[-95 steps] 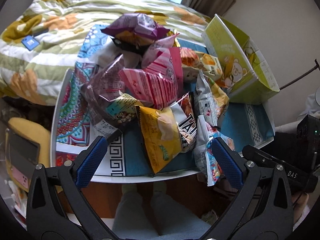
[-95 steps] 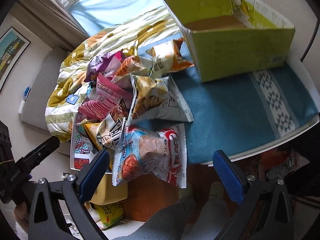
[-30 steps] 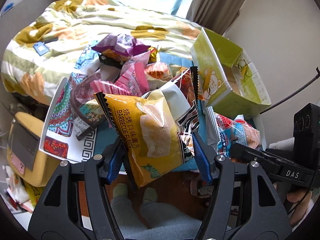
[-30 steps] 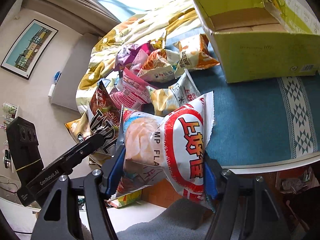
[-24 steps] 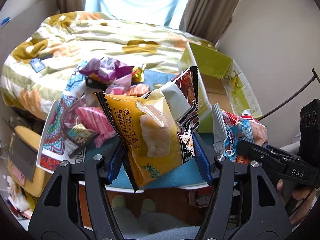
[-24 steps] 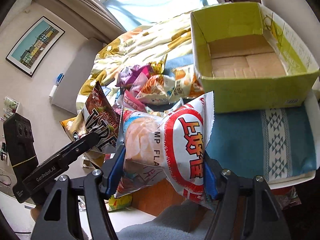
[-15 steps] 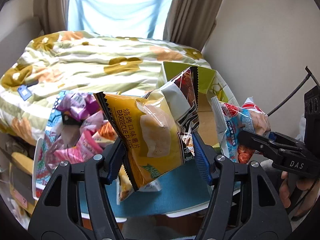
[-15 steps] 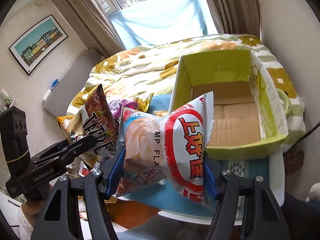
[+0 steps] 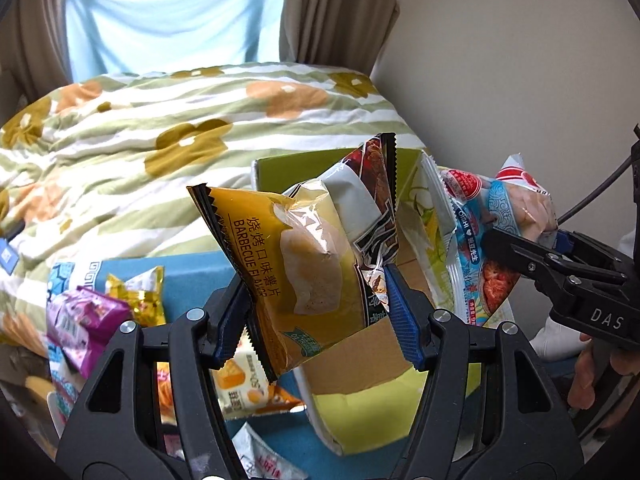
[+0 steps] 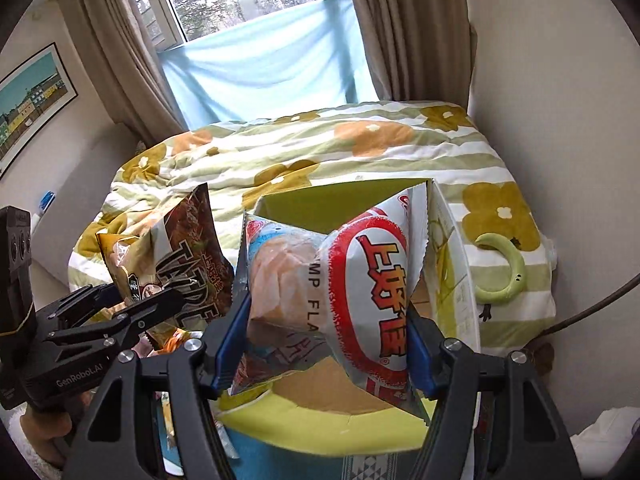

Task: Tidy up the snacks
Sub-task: 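Carry both bags into the cardboard box and open both tools, then withdraw both tools from the box back over the snack pile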

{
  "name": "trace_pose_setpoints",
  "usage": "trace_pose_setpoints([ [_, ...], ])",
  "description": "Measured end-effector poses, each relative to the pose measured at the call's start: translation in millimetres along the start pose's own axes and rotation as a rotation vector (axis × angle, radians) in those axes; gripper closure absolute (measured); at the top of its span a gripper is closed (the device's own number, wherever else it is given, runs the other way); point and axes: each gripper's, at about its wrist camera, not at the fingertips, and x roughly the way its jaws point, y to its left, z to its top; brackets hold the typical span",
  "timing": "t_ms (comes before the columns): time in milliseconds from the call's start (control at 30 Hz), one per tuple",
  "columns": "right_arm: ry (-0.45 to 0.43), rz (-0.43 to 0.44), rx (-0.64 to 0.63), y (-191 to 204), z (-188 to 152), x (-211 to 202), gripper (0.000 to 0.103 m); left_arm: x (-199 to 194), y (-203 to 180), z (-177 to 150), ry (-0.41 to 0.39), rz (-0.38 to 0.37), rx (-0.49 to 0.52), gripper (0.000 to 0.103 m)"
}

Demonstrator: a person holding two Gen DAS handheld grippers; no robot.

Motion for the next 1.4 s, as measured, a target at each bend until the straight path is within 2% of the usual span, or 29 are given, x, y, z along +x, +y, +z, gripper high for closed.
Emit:
trace_pose_setpoints([
  [100, 0.015, -0.043, 0.016, -12.3, 18.5, 20.3, 0.039, 40.4, -7.6, 20.6, 0.052, 0.0, 0.028, 0.043],
  [267, 0.034, -0.173, -0.017, -25.4, 34.6, 46.6, 0.039, 94.5, -20.9, 39.2, 0.118, -0.001, 0.062, 0.042],
  [367, 0.051, -0.203, -0.009, -35.2, 39.4, 58.0, 0.039, 111.5, -23.9, 42.8, 0.13, -0.015, 0.071, 0.026],
  [400, 0.057, -0.207, -0.002, -37.9, 39.1, 60.2, 0.039, 113.1, -24.0, 43.2, 0.125, -0.005, 0.071, 0.013],
  [433, 0.062, -0.209, 0.005, -40.4, 39.2, 62.2, 0.039, 112.9, -24.0, 43.7, 0.117, 0.013, 0.07, 0.001],
  [467, 0.067, -0.212, 0.011, -43.4, 39.3, 64.0, 0.039, 111.2, -22.1, 43.4, 0.106, 0.023, 0.068, 0.0],
  [700, 0.087, -0.235, 0.021, -49.1, 35.7, 66.4, 0.039, 77.6, 3.8, 27.2, 0.086, 0.037, 0.008, 0.0],
  [900, 0.079, -0.235, -0.02, -42.3, 39.0, 70.0, 0.039, 40.5, 25.5, 5.2, 0.041, 0.092, -0.009, 0.0],
  [1200, 0.113, -0.209, -0.02, -37.0, 59.4, 105.7, 0.036, 26.3, 51.1, -5.7, 0.02, 0.11, -0.055, 0.0],
  [1267, 0.118, -0.206, -0.027, -36.9, 62.0, 114.6, 0.031, 24.7, 53.6, -8.0, 0.018, 0.118, -0.059, 0.0],
  [1300, 0.136, -0.216, -0.03, -37.2, 61.7, 119.4, 0.024, 23.6, 54.5, -10.2, 0.016, 0.121, -0.059, 0.0],
  [1333, 0.159, -0.219, -0.023, -38.9, 61.3, 124.3, 0.007, 22.1, 55.2, -12.1, 0.014, 0.124, -0.059, 0.0],
  [1367, 0.166, -0.204, -0.007, -41.7, 59.6, 125.7, 0.0, 21.0, 55.9, -13.8, 0.012, 0.127, -0.058, 0.0],
  [1400, 0.155, -0.189, 0.012, -44.0, 56.7, 123.6, 0.0, 19.6, 56.1, -15.9, 0.012, 0.13, -0.056, 0.0],
])
